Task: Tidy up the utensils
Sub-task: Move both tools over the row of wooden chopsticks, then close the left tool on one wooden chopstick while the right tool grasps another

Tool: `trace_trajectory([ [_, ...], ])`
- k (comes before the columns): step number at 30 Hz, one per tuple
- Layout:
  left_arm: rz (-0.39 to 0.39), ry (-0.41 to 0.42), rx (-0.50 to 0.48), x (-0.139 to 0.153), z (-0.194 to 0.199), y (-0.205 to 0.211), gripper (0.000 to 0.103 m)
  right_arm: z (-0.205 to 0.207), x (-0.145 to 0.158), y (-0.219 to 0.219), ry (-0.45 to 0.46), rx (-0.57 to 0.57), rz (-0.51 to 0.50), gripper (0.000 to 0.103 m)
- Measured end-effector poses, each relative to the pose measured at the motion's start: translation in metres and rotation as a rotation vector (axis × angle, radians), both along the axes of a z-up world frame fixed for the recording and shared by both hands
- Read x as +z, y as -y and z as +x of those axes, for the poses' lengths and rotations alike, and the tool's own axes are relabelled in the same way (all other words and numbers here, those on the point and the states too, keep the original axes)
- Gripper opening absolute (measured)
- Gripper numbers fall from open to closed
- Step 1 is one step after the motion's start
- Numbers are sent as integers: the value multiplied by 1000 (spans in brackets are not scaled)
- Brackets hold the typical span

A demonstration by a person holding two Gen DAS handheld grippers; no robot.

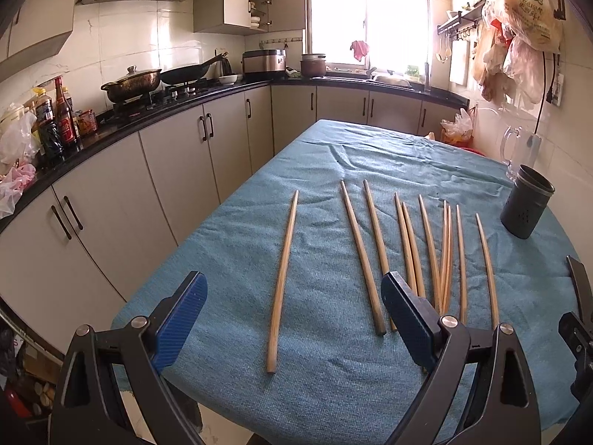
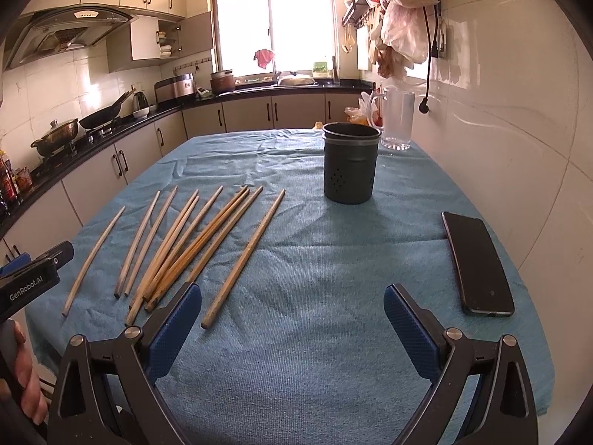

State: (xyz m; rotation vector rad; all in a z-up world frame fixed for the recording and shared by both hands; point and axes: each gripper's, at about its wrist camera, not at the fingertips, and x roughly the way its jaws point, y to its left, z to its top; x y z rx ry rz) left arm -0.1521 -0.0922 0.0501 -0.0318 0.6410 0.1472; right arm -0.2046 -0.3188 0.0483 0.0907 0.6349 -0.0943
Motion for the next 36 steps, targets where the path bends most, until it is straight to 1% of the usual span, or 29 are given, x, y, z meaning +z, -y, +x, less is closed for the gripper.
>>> trace_trajectory([
  [5,-6,-14,-5,-1,3,-3,94,6,-2,2,-21,18,22,97],
  [8,-8,-23,-6,0,7,-7,94,11,-4,1,-45,46,46,94],
  [12,-12,-35,-30,5,13,-11,94,23,-2,0,-81,116,87,82],
  [14,-21,-54,-51,8,20,-14,94,32,2,-2,-103,158,119,80],
  [15,-32,-69,-62,9,24,-16,94,36,5,-4,-110,181,123,75],
  [18,-54,-109,-97,10,35,-20,94,48,13,-12,-114,233,105,72],
  [19,-67,-128,-112,9,41,-22,94,55,14,-12,-124,246,127,68],
  [20,-84,-146,-127,9,47,-24,94,63,14,-10,-143,247,150,66],
  [22,-117,-188,-147,6,60,-29,94,81,12,-5,-192,242,181,56],
  [23,-136,-212,-160,5,66,-31,93,90,10,-1,-209,238,202,55],
  [24,-166,-241,-176,4,76,-35,89,105,7,3,-247,222,218,54],
  [25,-181,-256,-180,3,81,-38,86,115,4,6,-276,211,228,47],
  [26,-194,-276,-182,2,88,-40,80,128,0,10,-308,195,249,44],
  [27,-213,-306,-186,1,98,-44,77,140,-2,13,-328,181,252,42],
  [29,-253,-361,-208,-4,114,-49,72,160,-6,16,-360,144,215,39],
  [31,-282,-405,-208,-9,128,-52,64,176,-8,19,-380,123,217,36],
  [32,-287,-426,-214,-12,133,-52,56,186,-9,17,-399,118,195,34],
  [33,-286,-448,-221,-15,139,-52,50,192,-10,17,-405,108,179,30],
  [35,-258,-476,-228,-22,149,-50,50,204,-13,13,-425,107,157,29],
  [36,-248,-487,-227,-25,153,-49,50,213,-17,11,-450,95,140,29],
])
